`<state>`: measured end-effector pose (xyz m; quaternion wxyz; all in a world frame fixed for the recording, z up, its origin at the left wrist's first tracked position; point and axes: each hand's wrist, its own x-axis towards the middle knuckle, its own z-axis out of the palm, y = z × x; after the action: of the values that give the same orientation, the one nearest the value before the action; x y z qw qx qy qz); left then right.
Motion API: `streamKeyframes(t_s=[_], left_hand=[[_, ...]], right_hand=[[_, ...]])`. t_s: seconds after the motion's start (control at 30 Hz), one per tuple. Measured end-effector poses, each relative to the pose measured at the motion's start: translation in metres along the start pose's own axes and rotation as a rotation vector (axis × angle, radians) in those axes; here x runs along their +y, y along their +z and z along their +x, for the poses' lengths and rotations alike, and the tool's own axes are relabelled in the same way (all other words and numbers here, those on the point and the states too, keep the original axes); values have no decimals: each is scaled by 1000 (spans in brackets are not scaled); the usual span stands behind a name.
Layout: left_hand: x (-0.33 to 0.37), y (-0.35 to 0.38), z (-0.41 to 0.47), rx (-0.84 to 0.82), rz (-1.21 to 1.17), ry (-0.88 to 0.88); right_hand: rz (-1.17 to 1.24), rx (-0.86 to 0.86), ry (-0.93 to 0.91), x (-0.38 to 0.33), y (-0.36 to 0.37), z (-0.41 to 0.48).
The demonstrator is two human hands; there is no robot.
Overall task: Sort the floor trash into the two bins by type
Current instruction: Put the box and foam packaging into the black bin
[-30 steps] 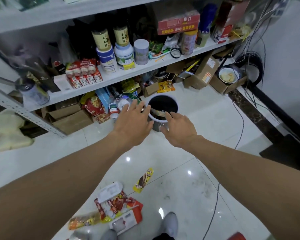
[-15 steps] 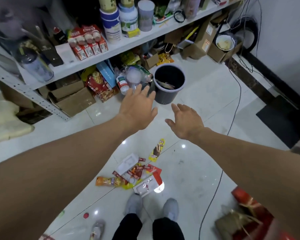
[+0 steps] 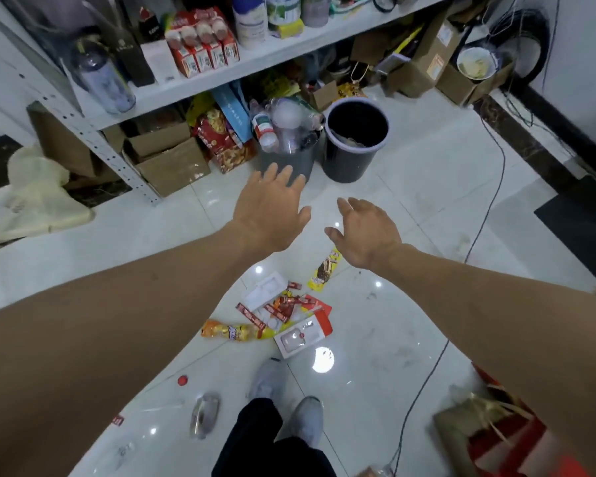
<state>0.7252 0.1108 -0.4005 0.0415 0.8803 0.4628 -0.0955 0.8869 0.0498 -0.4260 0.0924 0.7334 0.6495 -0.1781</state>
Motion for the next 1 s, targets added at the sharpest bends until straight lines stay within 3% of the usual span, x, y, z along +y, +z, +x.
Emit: streamKeyframes(t_s=[0.27,0.53,0.83,1.0], left_hand=[[7,105,-44,-94,20,20],[-7,274,-45,-170,-23,68],[-8,477,-6,-111,-46,95],[-4,561,15,-53,-39,107]], right_hand=[[34,-51,7,-15,114,-23],[59,-127,115,-26,276,5],[-147,-250,-236,11,467,75],[-193,-335,-327,27,553,108]])
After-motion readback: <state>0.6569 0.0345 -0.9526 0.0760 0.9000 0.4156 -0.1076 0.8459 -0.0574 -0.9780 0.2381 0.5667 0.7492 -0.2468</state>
